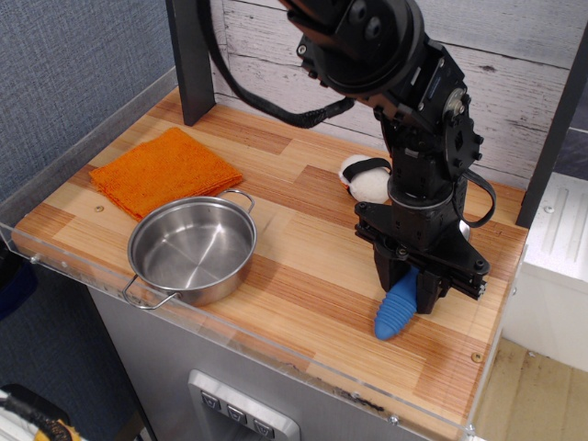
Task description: Place the spatula on the orange cloth.
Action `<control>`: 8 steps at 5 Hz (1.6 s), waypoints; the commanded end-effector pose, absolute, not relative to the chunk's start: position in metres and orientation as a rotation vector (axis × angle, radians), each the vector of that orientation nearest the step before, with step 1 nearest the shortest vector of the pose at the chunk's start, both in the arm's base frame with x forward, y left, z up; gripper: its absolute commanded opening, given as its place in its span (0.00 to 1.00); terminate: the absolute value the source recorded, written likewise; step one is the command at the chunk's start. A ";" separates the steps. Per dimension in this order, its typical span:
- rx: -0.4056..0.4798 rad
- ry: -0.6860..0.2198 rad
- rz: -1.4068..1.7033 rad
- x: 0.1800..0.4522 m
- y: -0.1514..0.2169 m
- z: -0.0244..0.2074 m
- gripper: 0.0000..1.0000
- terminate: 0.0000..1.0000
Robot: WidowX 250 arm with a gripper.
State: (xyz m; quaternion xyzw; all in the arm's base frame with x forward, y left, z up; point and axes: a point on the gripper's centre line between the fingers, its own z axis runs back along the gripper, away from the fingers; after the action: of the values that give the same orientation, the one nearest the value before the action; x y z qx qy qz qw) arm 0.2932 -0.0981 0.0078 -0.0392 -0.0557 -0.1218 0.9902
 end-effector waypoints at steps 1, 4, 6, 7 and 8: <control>-0.064 -0.152 -0.164 0.292 -0.117 0.061 0.00 0.00; -0.082 -0.213 0.198 0.281 -0.110 0.143 0.00 0.00; -0.072 -0.237 0.626 0.293 -0.089 0.185 0.00 0.00; -0.082 -0.269 0.877 0.298 -0.078 0.193 0.00 0.00; -0.066 -0.266 1.104 0.305 -0.068 0.192 0.00 0.00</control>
State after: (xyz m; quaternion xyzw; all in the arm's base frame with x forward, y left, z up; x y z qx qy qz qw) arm 0.3062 -0.0687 0.1795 -0.0156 -0.1074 0.5250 0.8441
